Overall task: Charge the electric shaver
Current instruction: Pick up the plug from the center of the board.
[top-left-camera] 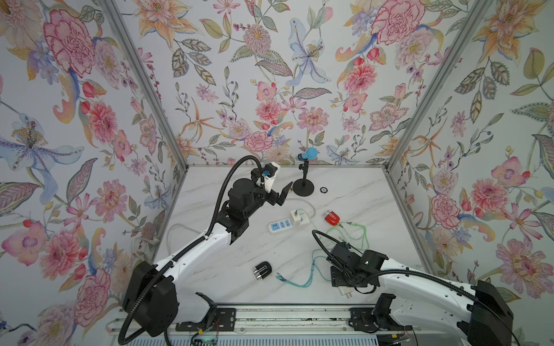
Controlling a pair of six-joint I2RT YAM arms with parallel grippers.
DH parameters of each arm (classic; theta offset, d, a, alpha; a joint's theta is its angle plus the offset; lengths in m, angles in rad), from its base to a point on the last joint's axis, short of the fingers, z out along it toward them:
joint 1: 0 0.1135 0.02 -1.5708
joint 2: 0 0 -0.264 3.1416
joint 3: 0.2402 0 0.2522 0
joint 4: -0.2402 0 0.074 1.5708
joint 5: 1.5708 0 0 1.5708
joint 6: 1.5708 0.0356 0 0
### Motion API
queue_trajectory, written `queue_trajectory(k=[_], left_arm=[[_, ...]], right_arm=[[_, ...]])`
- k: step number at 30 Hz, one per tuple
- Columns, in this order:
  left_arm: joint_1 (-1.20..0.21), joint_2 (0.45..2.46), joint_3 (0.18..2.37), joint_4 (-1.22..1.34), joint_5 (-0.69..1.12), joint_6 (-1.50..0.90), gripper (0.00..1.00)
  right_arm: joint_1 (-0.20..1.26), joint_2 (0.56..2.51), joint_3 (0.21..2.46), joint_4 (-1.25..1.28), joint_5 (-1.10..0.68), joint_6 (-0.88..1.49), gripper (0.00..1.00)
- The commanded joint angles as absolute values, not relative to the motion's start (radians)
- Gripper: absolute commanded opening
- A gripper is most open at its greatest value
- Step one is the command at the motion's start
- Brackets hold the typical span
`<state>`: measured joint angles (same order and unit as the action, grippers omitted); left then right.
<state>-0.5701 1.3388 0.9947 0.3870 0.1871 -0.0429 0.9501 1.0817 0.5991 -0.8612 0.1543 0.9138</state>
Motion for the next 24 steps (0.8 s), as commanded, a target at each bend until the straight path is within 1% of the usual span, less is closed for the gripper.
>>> queue_trajectory(k=[1, 4, 9, 10, 12, 16, 17, 19, 22, 24], left_arm=[[-0.559, 1.320, 0.950, 0.455, 0.238, -0.120, 0.99], [-0.555, 1.310, 0.904, 0.512, 0.133, -0.214, 0.99], [-0.528, 1.304, 0.875, 0.512, 0.127, -0.308, 0.99], [-0.509, 1.306, 0.869, 0.516, 0.180, -0.322, 0.99], [-0.471, 1.308, 0.840, 0.559, 0.228, -0.405, 0.99], [-0.382, 1.345, 0.771, 0.730, 0.387, -0.578, 0.99], [-0.369, 1.354, 0.753, 0.770, 0.396, -0.599, 0.99], [-0.368, 1.359, 0.728, 0.830, 0.444, -0.556, 0.99], [-0.406, 1.330, 0.767, 0.675, 0.331, -0.425, 0.99], [-0.430, 1.313, 0.792, 0.587, 0.281, -0.318, 0.99]], right_arm=[[0.957, 1.106, 0.576, -0.822, 0.145, 0.944, 0.76], [0.934, 1.101, 0.545, -0.816, 0.139, 0.939, 0.73], [0.901, 1.064, 0.490, -0.798, 0.116, 0.927, 0.68], [0.903, 1.060, 0.488, -0.796, 0.115, 0.925, 0.68], [0.903, 1.063, 0.489, -0.793, 0.114, 0.911, 0.66], [0.913, 1.108, 0.509, -0.792, 0.107, 0.878, 0.62], [0.915, 1.121, 0.514, -0.791, 0.109, 0.874, 0.61], [0.923, 1.142, 0.524, -0.792, 0.109, 0.866, 0.60], [0.924, 1.152, 0.529, -0.793, 0.111, 0.863, 0.55], [0.924, 1.150, 0.529, -0.789, 0.110, 0.862, 0.49]])
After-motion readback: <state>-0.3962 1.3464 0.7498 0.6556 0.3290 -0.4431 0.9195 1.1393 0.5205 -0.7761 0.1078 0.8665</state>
